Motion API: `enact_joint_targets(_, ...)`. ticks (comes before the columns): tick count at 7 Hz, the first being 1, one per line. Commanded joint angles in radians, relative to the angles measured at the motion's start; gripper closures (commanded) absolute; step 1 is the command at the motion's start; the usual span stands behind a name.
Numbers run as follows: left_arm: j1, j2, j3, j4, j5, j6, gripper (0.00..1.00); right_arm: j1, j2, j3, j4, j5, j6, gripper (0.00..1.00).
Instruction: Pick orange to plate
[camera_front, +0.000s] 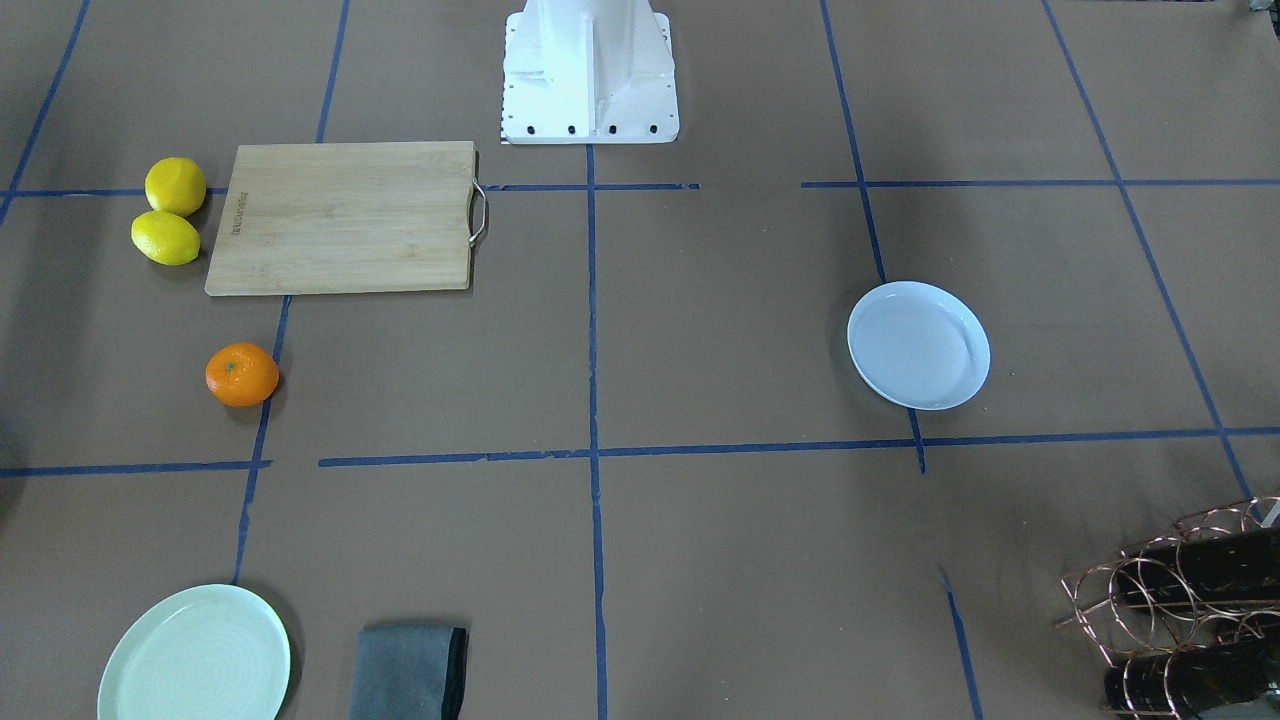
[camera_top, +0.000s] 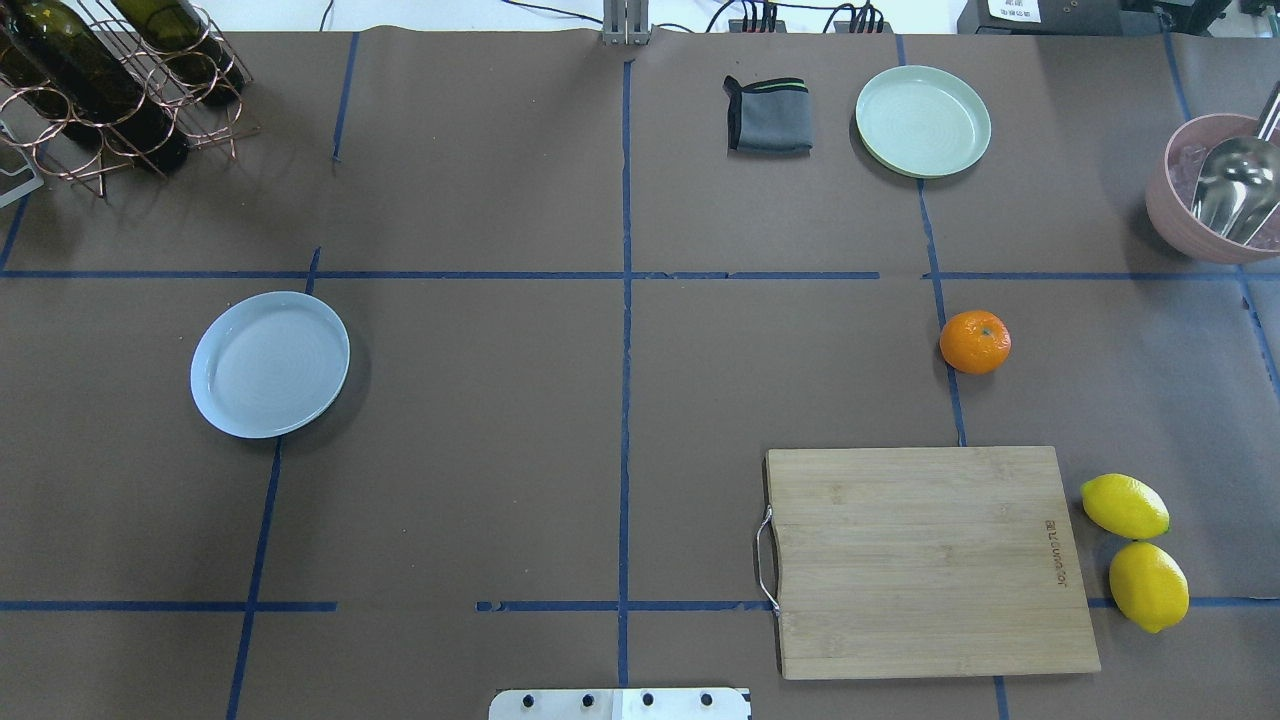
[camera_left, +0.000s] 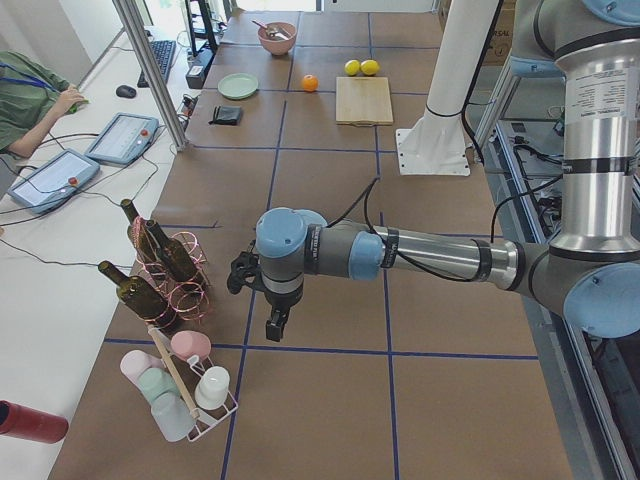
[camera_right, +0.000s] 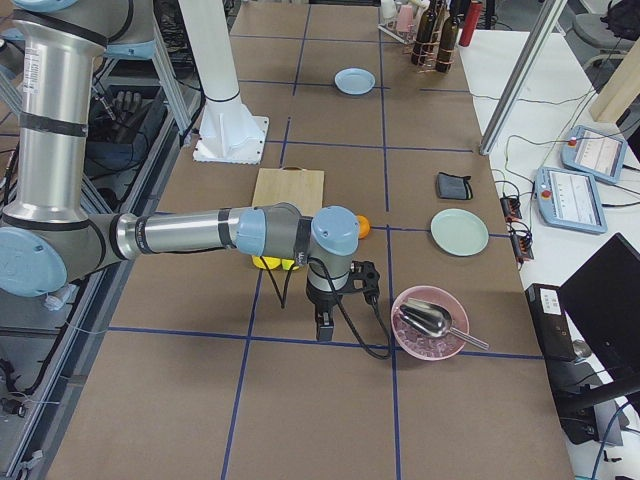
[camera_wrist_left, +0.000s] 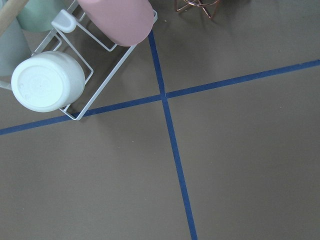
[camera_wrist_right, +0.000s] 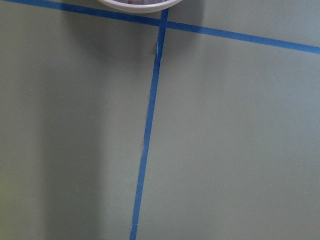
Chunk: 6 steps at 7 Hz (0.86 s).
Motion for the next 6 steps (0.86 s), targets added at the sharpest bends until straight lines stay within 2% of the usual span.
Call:
enact_joint_targets(1, 0.0, 0.001, -0.033, -0.003, 0.008, -0.002, 0.0, 0.0, 0.002, 0.003, 0.002, 0.0, 0.001, 0.0)
enact_joint_targets(3, 0.003, -0.005, -0.035, -0.017, 0.011, -0.002, 0.0, 0.0, 0.011, 0.005, 0.065, 0.018, 0.002, 0.0)
enact_joint_targets(4, 0.017, -0.009, -0.035, -0.056, 0.034, -0.003, 0.0, 0.0, 0.012, 0.006, 0.078, 0.07, -0.003, 0.0)
enact_joint_targets(5, 0.024, -0.028, -0.036, -0.165, 0.032, 0.0, 0.0, 0.0, 0.012, 0.009, 0.16, 0.084, 0.004, 0.0)
enact_joint_targets(6, 0.034, -0.06, 0.011, -0.421, 0.037, -0.011, 0.0, -0.002, 0.012, 0.006, 0.219, 0.097, 0.01, 0.0)
